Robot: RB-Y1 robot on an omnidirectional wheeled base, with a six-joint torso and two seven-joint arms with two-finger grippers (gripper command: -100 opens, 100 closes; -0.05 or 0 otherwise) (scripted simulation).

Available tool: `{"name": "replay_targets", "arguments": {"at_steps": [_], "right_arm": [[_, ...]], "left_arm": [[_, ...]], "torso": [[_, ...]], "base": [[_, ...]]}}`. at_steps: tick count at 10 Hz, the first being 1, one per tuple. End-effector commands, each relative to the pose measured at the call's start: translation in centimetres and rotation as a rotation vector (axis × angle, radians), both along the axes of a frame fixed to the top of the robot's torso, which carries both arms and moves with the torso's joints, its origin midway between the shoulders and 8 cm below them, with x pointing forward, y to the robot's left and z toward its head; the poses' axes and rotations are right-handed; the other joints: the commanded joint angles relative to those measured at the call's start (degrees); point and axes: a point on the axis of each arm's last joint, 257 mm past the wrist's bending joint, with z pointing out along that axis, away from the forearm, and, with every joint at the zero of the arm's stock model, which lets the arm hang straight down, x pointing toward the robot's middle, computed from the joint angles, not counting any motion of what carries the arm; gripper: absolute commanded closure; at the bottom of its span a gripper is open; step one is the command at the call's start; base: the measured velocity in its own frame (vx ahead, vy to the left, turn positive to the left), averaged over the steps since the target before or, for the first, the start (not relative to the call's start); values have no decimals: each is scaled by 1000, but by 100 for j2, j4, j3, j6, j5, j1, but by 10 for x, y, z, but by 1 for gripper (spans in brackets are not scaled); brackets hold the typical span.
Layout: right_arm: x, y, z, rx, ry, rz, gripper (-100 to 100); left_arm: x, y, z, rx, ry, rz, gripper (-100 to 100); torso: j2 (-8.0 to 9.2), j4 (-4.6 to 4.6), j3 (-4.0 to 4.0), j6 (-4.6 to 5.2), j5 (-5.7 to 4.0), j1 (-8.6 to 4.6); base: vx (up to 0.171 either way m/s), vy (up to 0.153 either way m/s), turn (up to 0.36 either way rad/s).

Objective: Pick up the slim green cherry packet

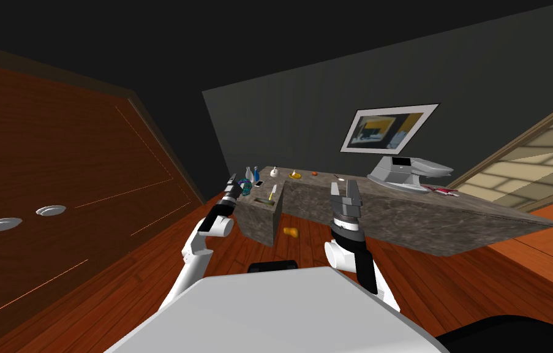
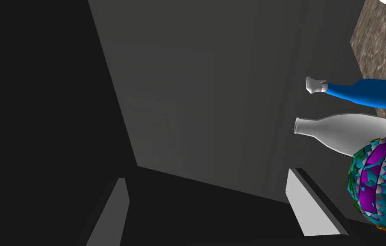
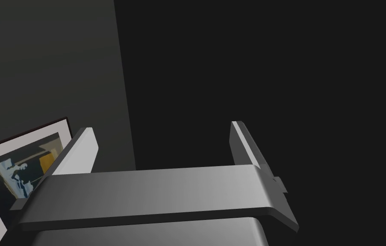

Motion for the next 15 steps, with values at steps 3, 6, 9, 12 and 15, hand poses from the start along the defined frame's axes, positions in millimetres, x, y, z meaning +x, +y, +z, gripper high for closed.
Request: {"name": "replay_targets", "arguments": {"at_steps": [3, 6, 9, 12, 15], "right_arm": [[0, 0, 0, 0, 0, 0, 0], [0, 0, 0, 0, 0, 0, 0], [0, 0, 0, 0, 0, 0, 0], [0, 0, 0, 0, 0, 0, 0], [0, 0, 0, 0, 0, 0, 0]], "left_arm": [[17, -5, -18, 7, 89, -6, -100], [32, -8, -35, 13, 166, -9, -100], [45, -11, -55, 21, 253, -11, -100], [56, -15, -71, 27, 328, -12, -100], [66, -18, -88, 34, 405, -13, -100]], "torso": [[3, 1, 2, 1, -1, -1], [1, 1, 1, 1, -1, -3], [1, 1, 1, 1, -1, -4], [0, 0, 0, 1, -1, -5], [-4, 0, -2, 1, -2, -7]], "base": [[8, 18, -7], [11, 14, -13], [12, 14, -17], [16, 13, -20], [21, 9, -26]]}}
